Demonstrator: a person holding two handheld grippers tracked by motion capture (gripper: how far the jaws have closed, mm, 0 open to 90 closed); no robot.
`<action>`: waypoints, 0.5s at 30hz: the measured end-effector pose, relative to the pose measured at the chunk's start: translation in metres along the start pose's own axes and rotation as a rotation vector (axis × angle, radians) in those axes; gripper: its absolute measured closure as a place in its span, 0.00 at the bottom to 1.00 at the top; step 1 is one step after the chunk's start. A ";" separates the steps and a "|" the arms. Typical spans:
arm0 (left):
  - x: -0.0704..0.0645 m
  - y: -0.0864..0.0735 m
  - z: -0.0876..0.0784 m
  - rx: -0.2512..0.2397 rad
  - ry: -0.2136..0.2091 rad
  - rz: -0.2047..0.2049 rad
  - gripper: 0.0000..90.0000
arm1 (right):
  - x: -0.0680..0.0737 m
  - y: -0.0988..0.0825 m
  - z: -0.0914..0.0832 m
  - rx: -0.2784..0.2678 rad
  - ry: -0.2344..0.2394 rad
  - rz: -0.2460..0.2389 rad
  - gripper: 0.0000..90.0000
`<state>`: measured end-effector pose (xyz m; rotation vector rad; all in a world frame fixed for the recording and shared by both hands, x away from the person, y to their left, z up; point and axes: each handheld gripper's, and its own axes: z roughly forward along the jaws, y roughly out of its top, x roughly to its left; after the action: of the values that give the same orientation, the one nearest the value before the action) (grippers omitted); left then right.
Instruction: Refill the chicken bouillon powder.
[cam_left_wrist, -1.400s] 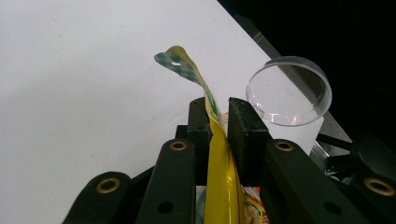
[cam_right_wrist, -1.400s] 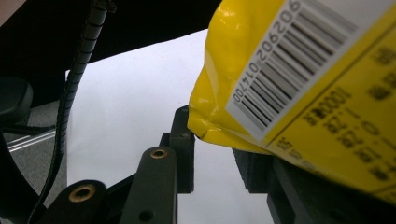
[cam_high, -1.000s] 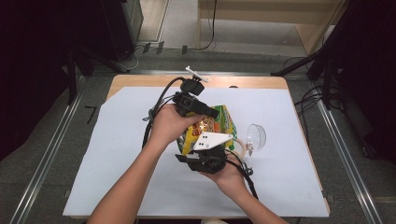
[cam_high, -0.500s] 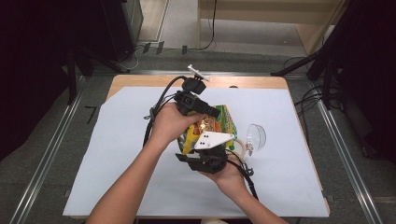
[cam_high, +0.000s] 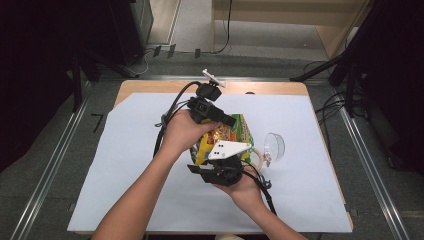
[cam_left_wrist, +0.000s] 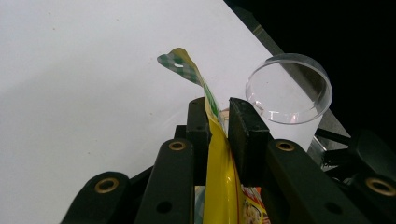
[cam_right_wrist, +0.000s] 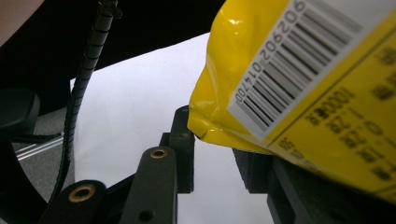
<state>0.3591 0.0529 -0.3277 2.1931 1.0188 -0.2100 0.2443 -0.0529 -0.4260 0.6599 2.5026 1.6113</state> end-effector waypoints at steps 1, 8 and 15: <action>0.000 0.000 0.000 -0.002 -0.001 0.000 0.88 | 0.000 0.000 0.000 -0.001 -0.003 -0.003 0.79; 0.000 -0.003 -0.002 -0.017 -0.004 0.005 0.88 | 0.001 0.000 0.001 0.004 -0.006 -0.021 0.79; -0.001 -0.005 -0.003 -0.040 0.003 0.014 0.87 | 0.000 -0.001 0.001 0.009 -0.015 -0.048 0.79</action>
<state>0.3546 0.0566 -0.3272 2.1645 1.0012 -0.1788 0.2441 -0.0521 -0.4273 0.6059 2.4963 1.5739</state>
